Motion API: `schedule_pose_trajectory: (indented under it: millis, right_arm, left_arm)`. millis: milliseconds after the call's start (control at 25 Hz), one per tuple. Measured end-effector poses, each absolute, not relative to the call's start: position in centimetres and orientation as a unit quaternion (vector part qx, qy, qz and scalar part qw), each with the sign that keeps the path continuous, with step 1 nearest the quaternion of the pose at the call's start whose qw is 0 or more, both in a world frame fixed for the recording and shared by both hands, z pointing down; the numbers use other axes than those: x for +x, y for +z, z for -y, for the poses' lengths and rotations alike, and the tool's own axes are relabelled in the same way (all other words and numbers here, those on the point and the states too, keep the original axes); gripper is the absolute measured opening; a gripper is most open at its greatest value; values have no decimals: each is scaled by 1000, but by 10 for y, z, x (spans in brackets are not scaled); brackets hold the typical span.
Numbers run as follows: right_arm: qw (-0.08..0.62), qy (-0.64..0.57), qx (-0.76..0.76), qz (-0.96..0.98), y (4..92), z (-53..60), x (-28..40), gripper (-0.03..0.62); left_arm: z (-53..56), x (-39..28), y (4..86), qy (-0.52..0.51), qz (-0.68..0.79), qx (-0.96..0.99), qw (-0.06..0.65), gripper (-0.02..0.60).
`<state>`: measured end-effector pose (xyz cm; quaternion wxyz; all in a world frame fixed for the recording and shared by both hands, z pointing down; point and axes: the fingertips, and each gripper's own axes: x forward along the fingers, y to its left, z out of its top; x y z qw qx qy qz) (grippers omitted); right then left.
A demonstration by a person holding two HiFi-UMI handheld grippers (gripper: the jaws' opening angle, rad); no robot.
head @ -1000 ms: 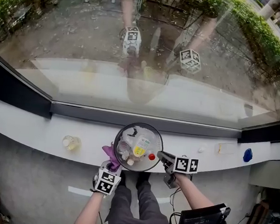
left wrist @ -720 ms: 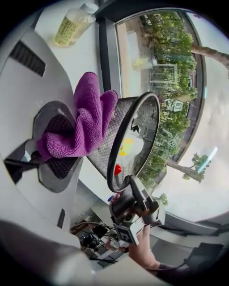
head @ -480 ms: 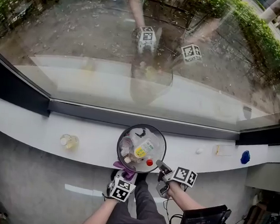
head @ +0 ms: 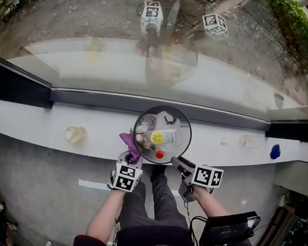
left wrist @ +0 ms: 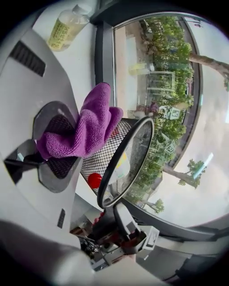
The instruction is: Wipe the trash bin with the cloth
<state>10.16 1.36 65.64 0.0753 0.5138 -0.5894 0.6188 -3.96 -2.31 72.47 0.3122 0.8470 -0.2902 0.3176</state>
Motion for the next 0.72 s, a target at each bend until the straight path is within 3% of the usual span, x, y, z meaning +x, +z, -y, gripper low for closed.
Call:
schedule_pose_trajectory:
  millis: [160, 360, 400, 440, 720]
  right_arm:
    - [100, 558, 542, 621, 642, 17, 149, 215]
    - [117, 568, 515, 631, 650, 46, 152, 204]
    - [110, 580, 514, 622, 660, 47, 157, 110]
    - [95, 594, 518, 609, 669, 46, 164, 81]
    - [-38, 679, 531, 506, 662, 15, 156, 67]
  left_arm:
    - [26, -41, 720, 316, 288, 848, 312, 63]
    - [28, -49, 715, 320, 285, 848, 311, 63]
    - [31, -43, 722, 319, 282, 849, 313, 63]
    - [33, -37, 729, 316, 282, 849, 317, 63]
    - [4, -16, 723, 328, 267, 853, 307, 63]
